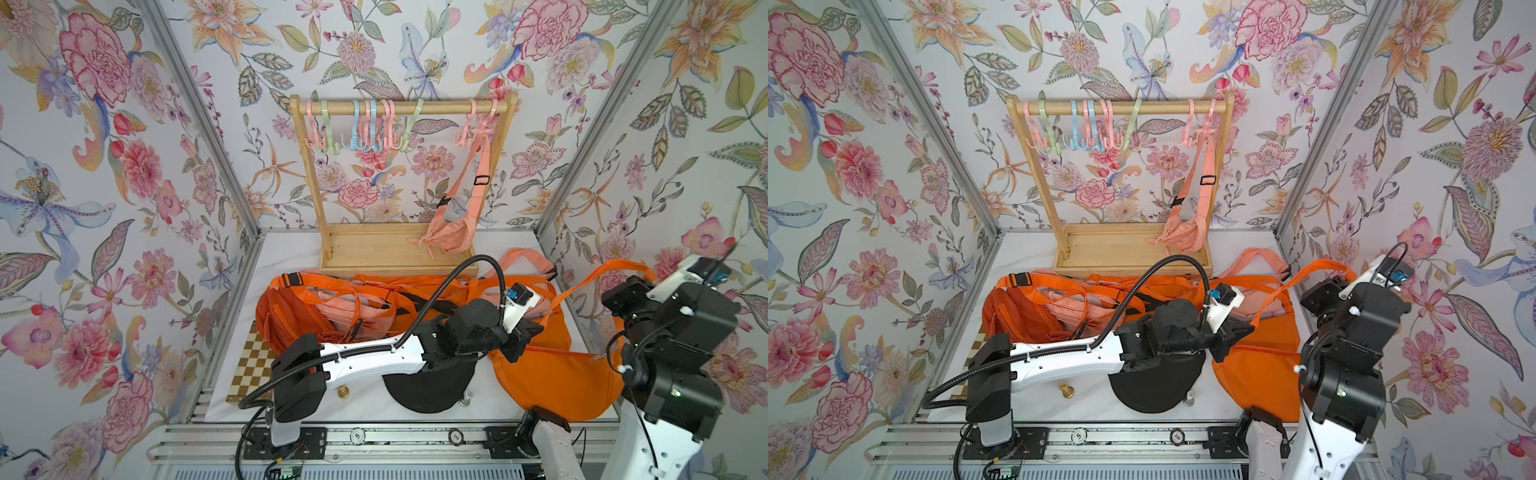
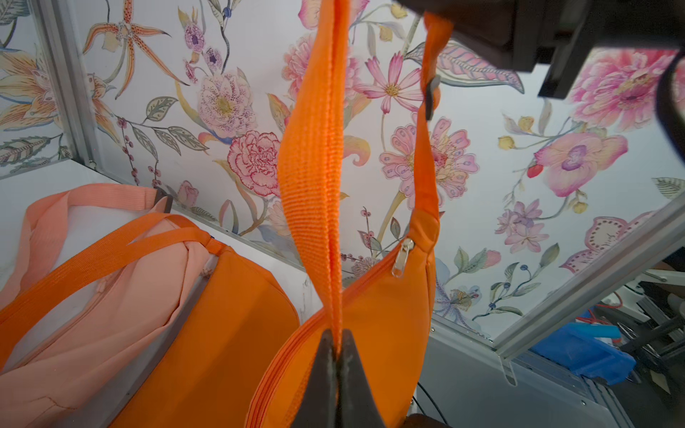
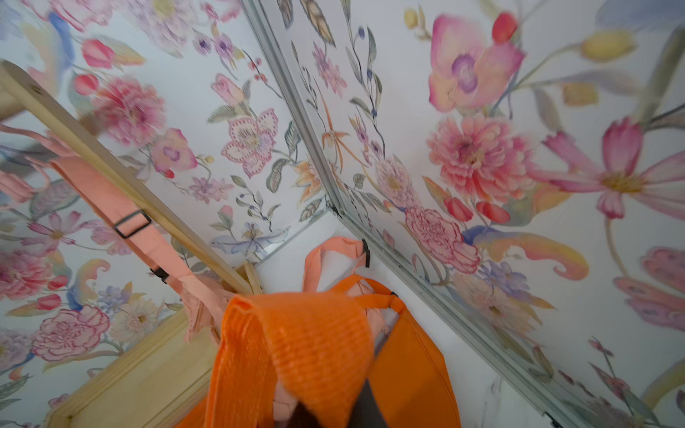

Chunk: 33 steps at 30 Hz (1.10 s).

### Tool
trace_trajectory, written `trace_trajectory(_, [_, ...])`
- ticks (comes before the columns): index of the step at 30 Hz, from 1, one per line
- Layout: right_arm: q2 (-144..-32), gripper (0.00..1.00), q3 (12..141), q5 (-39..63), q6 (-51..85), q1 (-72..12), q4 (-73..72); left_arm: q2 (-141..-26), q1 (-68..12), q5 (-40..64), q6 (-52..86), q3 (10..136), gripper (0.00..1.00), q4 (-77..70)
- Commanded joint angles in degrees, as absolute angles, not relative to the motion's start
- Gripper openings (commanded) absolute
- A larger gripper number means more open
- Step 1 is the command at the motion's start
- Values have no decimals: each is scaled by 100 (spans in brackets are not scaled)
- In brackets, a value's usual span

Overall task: Take the bag off the hook
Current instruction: Place the bag inside the bag.

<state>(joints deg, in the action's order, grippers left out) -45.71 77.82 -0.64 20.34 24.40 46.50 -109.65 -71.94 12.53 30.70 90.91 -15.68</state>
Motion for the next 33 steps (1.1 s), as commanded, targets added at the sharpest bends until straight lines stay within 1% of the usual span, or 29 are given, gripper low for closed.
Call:
trace_trajectory(1, [-4873, 0, 7147, 51, 2099, 2408, 3998, -11625, -6858, 1615, 3288, 9498, 0, -1452])
trace_trajectory(7, [-5528, 0, 6240, 285, 2251, 2417, 3106, -13057, -6264, 2282, 4056, 10207, 0, -1579])
trace_trajectory(10, [-5864, 0, 5969, 334, 2253, 2396, 2767, -13459, -6065, 2358, 4121, 10610, 0, -1510])
trace_trajectory(13, [-6070, 0, 5746, 310, 2254, 2309, 2534, -13757, -5967, 2270, 3934, 11231, 0, -1041])
trace_trajectory(15, [-6142, 0, 5625, 206, 2218, 2197, 2493, -13851, -5946, 2318, 3924, 11434, 0, -887])
trace_trajectory(19, [-6045, 0, 5396, 29, 2188, 2092, 2479, -13746, -5983, 2444, 4076, 11230, 0, -939])
trace_trajectory(20, [-6018, 1, 5344, 19, 2204, 2084, 2479, -13673, -5992, 2446, 4108, 11113, 0, -1024])
trace_trajectory(22, [-5986, 10, 5243, 31, 2241, 2083, 2494, -13530, -5994, 2426, 4167, 10805, 1, -1190])
trace_trajectory(23, [-5978, 19, 5201, 52, 2267, 2083, 2498, -13482, -5994, 2434, 4184, 10709, 6, -1230])
trace_trajectory(24, [-5954, 34, 5149, 77, 2298, 2082, 2522, -13441, -5996, 2415, 4188, 10642, 15, -1220])
trace_trajectory(25, [-5916, 45, 5095, 109, 2324, 2083, 2522, -13404, -5994, 2408, 4190, 10590, 23, -1213])
trace_trajectory(27, [-5819, 59, 5043, 121, 2365, 2083, 2555, -13317, -5995, 2421, 4200, 10503, 34, -1226])
trace_trajectory(29, [-5698, 67, 5057, 65, 2364, 2074, 2663, -13207, -6001, 2393, 4216, 10422, 40, -1248])
trace_trajectory(30, [-5627, 72, 5077, 34, 2369, 2074, 2723, -13144, -6003, 2374, 4215, 10391, 45, -1248])
trace_trajectory(31, [-5562, 77, 5100, 29, 2356, 2074, 2784, -13085, -6012, 2356, 4208, 10344, 57, -1256])
trace_trajectory(32, [-5499, 80, 5128, 23, 2355, 2074, 2839, -13018, -6012, 2356, 4208, 10298, 61, -1263])
trace_trajectory(33, [-5435, 83, 5154, 20, 2364, 2066, 2893, -12941, -6021, 2358, 4202, 10216, 62, -1299])
